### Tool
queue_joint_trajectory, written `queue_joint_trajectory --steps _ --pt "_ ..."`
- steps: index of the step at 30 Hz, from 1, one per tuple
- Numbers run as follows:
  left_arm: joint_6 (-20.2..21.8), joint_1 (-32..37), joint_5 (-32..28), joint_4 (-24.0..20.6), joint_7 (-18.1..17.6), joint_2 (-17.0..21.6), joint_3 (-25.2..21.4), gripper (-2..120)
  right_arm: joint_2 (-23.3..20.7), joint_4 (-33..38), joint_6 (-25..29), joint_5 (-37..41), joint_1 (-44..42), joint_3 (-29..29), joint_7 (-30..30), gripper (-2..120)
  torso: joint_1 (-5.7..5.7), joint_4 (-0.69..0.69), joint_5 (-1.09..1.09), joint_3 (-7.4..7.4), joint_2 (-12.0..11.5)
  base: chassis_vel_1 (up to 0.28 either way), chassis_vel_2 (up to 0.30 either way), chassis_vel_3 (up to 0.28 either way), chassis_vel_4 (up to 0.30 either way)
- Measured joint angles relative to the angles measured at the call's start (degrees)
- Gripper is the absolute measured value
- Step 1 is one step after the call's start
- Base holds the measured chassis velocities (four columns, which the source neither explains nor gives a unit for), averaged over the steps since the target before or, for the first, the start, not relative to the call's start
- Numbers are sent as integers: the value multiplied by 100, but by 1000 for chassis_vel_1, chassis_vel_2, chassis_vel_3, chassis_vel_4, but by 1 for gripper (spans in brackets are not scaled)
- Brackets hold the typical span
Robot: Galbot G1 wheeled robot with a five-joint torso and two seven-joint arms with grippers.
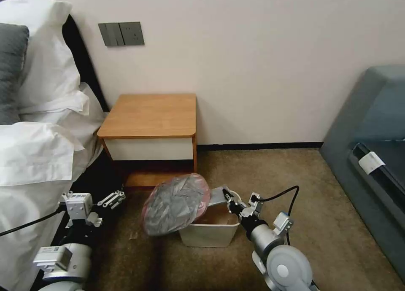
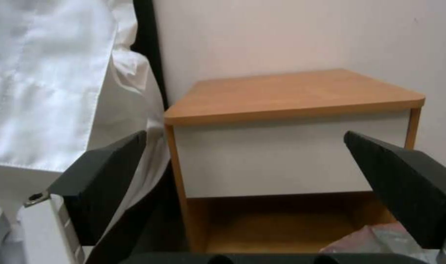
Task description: Pick up the garbage bag from the table and place it over the trash can.
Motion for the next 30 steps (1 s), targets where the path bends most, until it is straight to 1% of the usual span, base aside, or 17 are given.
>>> queue_joint_trajectory --steps 3,5,7,9,10,13,14,18,19,21,23,25,26,27,28,29,30 --pt "-3 -22 -1 37 0 2 15 100 -29 7 -35 3 -58 9 -9 0 0 0 0 0 0 0 0 0 0" --pt "-5 -45 -3 77 0 2 34 100 -82 42 -44 -44 -146 25 -44 13 0 0 -1 0 0 0 0 0 0" --pt "-5 -56 -4 95 0 2 40 100 -101 49 -41 -67 -177 30 -48 16 0 -1 0 0 0 0 0 0 0" --pt "-9 -88 -7 150 0 5 58 100 -123 85 -34 -91 -217 67 -40 26 0 0 -1 0 0 0 0 0 0" --pt "-9 -88 -7 150 0 5 58 100 -123 85 -34 -91 -217 67 -40 26 0 0 -1 0 0 0 0 0 0" --pt "-13 -145 -11 223 0 5 88 100 -147 99 12 -188 -215 97 76 42 0 0 0 0 0 0 0 0 0" --pt "-13 -145 -11 223 0 5 88 100 -147 99 12 -188 -215 97 76 42 0 0 0 0 0 0 0 0 0" --pt "-20 -206 -19 285 -13 16 105 100 -231 261 53 -249 -248 121 325 61 0 0 0 0 -1 0 0 0 0" --pt "-20 -206 -19 285 -13 16 105 100 -231 261 53 -249 -248 121 325 61 0 0 0 0 -1 0 0 0 0" --pt "-20 -219 -27 294 -14 23 104 100 -251 323 54 -269 -266 123 370 71 0 -1 0 0 0 0 0 0 0" --pt "-20 -220 -28 294 -14 24 104 100 -252 327 53 -272 -266 124 376 72 0 0 0 0 -1 0 0 0 0" --pt "-19 -223 -32 294 -14 32 111 100 -277 486 59 -319 -277 160 526 84 0 0 0 0 -1 0 0 0 0" --pt "-19 -223 -32 294 -14 32 111 100 -277 486 59 -319 -277 160 526 84 0 0 0 0 -1 0 0 0 0" --pt "-17 -221 -32 294 -14 38 137 100 -309 606 61 -326 -280 190 592 90 0 0 0 0 -1 0 0 0 0" --pt "-17 -221 -32 294 -14 38 137 100 -309 606 61 -326 -280 190 592 90 0 0 0 0 -1 0 0 0 0" --pt "-6 -215 -32 273 -14 56 190 100 -335 713 62 -350 -283 210 633 96 0 0 -1 0 -1 0 0 0 0" --pt "15 -210 -30 230 -14 81 264 100 -351 813 71 -413 -285 220 660 99 0 0 0 0 -1 0 0 0 0"
